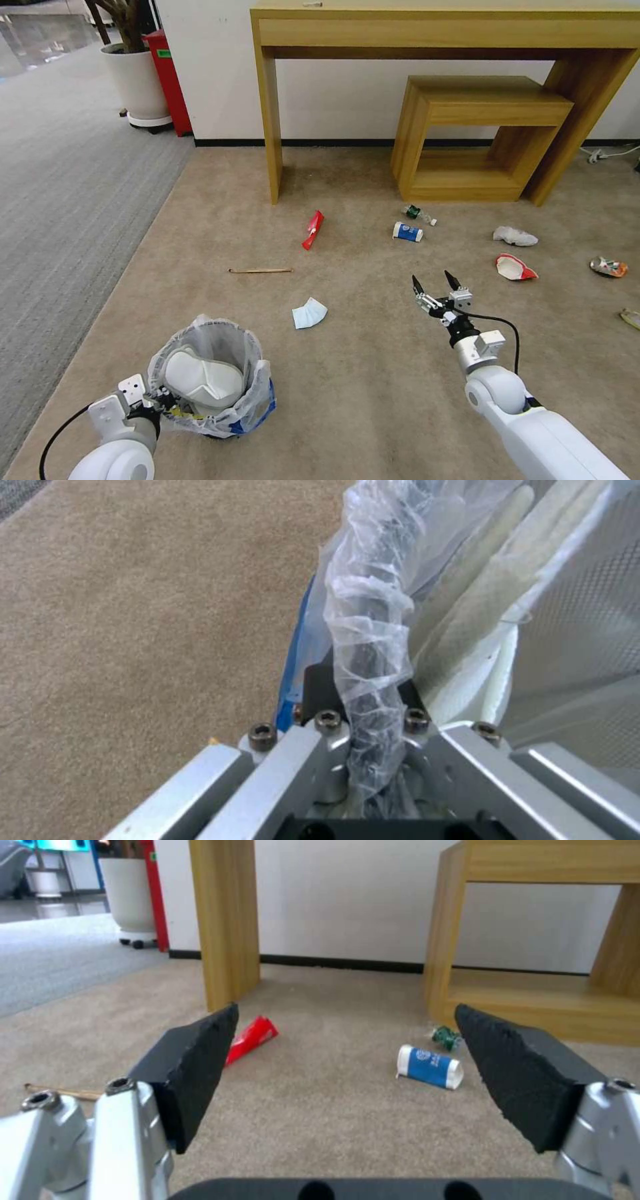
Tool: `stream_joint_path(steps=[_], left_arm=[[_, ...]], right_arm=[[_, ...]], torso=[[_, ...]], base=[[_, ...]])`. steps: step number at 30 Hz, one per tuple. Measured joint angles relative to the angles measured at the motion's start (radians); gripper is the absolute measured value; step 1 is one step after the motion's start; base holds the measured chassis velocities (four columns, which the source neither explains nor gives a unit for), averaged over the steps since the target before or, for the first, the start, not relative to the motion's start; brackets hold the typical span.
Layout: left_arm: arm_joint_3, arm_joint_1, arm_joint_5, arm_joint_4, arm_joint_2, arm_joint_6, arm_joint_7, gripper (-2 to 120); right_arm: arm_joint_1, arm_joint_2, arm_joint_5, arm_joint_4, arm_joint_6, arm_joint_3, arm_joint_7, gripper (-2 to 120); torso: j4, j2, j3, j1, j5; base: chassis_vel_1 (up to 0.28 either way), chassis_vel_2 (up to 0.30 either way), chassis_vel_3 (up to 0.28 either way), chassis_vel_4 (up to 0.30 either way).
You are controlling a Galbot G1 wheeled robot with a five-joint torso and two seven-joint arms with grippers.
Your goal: Pick up the trash bin and place the garbage on the floor into it.
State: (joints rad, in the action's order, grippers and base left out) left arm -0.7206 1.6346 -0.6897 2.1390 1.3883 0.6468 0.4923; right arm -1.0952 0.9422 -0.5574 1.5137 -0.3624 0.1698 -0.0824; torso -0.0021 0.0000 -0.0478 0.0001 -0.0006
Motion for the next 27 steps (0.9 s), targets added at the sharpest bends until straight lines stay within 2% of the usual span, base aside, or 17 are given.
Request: stream_joint_path(steps=[8,18,20,27], left_arm=[[0.012,-0.005,-0.001,-0.003,0.004,0.000,-0.002,0],[0.019,-0.009,-0.001,-0.008,0.005,0.001,-0.004,0],[0.020,-0.008,-0.001,-0.008,0.004,0.000,-0.004,0],[0.017,-0.007,-0.003,-0.006,0.001,0.000,-0.003,0]], right_arm=[[0.001,0.000,0.005,-0.010,-0.003,0.004,0.012,82],[0.000,0.004,0.012,-0.014,-0.007,0.007,0.023,84],[-0.002,0.006,0.015,-0.016,-0.012,0.008,0.030,91],[-0.004,0.008,0.018,-0.018,-0.015,0.011,0.033,95]], torso=[[-0.0003,0.000,0.000,0.000,-0.0004],[0.0000,0.000,0.000,0.000,-0.0002],[0.0001,0.000,0.000,0.000,-0.0004],[0.0000,0.000,0.000,0.000,0.0000]], base=[[0.024,0.026,-0.025,-0.031],[0.160,0.165,-0.154,-0.159],[0.154,0.171,-0.150,-0.143],[0.048,0.041,-0.037,-0.048]])
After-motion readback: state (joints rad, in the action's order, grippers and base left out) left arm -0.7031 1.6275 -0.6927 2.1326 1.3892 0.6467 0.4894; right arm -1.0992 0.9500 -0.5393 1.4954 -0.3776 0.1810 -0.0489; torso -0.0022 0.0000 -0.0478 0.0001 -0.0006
